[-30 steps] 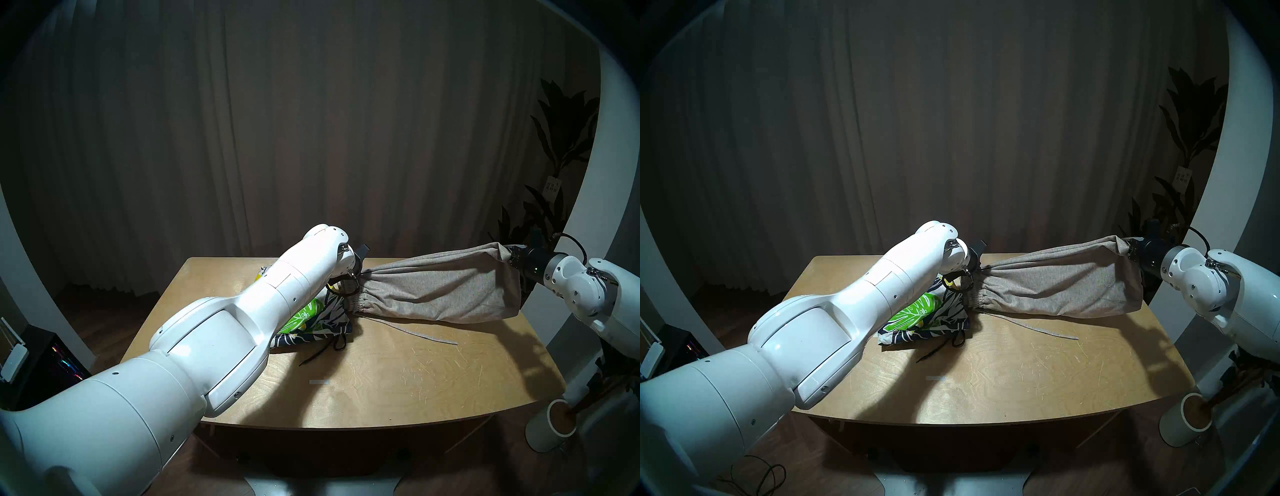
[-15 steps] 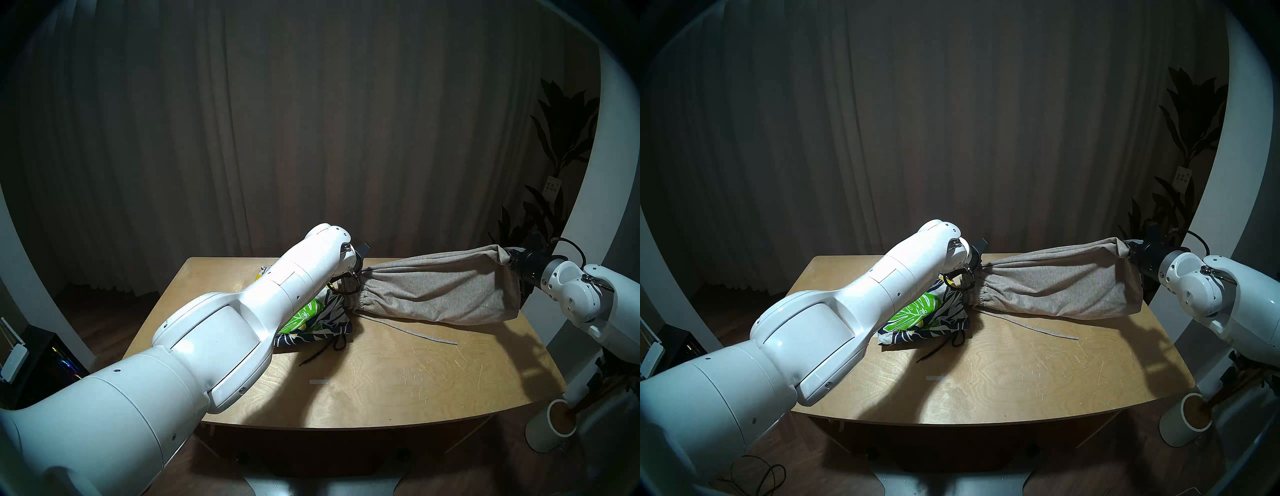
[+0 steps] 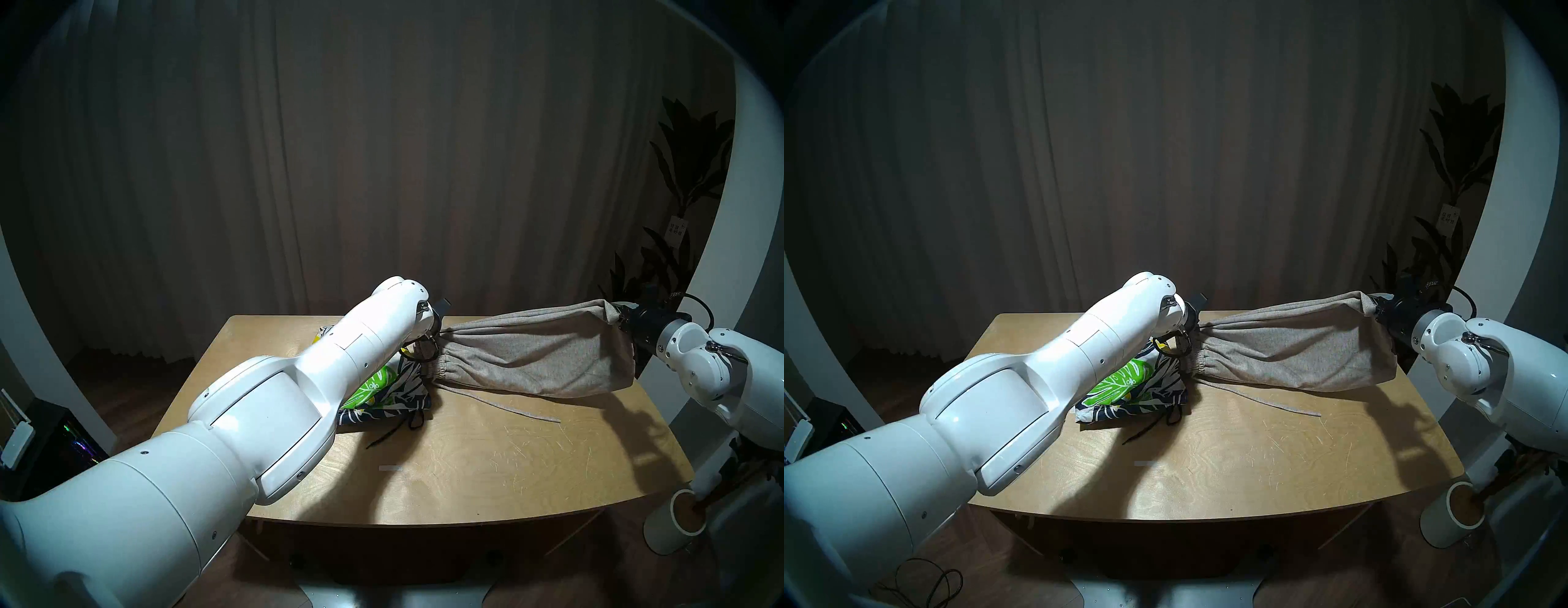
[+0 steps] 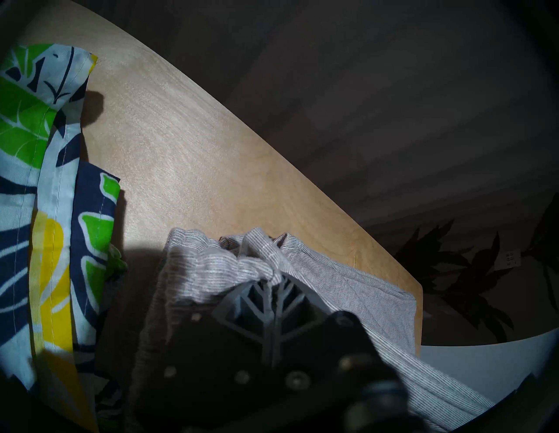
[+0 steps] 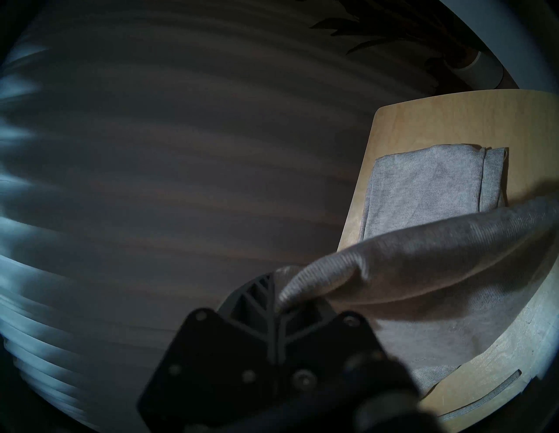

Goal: Fold pants twice and stack them

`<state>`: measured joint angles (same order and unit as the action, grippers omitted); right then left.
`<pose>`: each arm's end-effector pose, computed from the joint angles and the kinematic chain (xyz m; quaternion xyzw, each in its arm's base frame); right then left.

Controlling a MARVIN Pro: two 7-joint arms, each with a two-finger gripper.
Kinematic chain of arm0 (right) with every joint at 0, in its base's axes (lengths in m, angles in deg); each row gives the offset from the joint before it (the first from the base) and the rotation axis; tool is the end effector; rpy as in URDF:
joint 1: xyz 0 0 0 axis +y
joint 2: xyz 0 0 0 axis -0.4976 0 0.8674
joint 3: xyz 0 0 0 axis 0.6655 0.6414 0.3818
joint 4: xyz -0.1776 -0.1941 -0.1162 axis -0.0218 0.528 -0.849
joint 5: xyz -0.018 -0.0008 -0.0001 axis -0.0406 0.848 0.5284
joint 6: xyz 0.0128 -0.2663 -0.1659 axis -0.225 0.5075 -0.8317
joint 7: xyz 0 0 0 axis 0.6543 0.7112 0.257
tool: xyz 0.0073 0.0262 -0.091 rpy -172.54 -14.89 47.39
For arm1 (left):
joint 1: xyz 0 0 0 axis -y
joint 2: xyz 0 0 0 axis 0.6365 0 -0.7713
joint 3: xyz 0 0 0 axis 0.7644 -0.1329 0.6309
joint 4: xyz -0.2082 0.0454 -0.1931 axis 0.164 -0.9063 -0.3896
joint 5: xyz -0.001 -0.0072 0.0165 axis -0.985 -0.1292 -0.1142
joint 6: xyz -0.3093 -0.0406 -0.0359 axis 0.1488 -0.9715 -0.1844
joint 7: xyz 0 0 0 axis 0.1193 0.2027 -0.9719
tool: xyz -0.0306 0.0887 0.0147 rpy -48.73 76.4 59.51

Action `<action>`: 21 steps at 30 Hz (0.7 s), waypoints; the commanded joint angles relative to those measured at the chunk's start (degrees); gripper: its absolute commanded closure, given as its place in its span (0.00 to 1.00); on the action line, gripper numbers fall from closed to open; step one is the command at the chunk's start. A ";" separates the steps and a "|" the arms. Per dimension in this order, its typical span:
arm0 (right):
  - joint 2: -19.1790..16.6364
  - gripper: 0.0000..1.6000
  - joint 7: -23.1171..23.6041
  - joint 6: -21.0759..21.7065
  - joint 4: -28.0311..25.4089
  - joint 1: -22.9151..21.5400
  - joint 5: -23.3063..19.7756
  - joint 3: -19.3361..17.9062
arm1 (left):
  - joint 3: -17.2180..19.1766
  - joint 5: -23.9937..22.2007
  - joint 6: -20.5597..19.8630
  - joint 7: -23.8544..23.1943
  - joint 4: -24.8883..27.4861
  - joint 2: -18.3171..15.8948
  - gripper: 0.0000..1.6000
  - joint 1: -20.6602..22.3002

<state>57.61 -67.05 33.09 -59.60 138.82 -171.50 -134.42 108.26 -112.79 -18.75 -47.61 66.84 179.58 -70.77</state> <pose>0.3937 -0.2270 -0.1526 -0.6168 0.4884 -0.4747 0.3946 0.5853 -0.2237 -0.2546 0.8849 0.2402 0.2901 0.2741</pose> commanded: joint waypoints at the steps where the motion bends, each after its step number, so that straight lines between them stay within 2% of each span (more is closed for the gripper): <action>1: 1.01 1.00 1.72 -1.96 0.34 -2.76 1.02 0.17 | -0.16 0.88 0.89 -0.95 -0.39 0.22 1.00 2.35; 8: 3.62 1.00 1.60 -2.87 -0.44 -5.10 0.23 1.21 | -0.62 1.37 1.21 -1.99 -1.40 0.51 1.00 2.78; 13: 6.56 1.00 0.74 -3.78 -1.29 -7.37 -1.87 1.96 | -1.03 1.74 1.43 -2.71 -2.24 0.83 1.00 2.85; 21: 9.36 1.00 0.22 -4.94 -1.18 -10.54 -3.77 3.23 | -1.46 2.21 1.73 -3.50 -3.26 1.15 1.00 3.01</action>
<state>64.49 -66.93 29.74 -60.91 132.80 -174.05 -130.88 106.88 -111.27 -17.77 -50.52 63.56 180.56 -69.93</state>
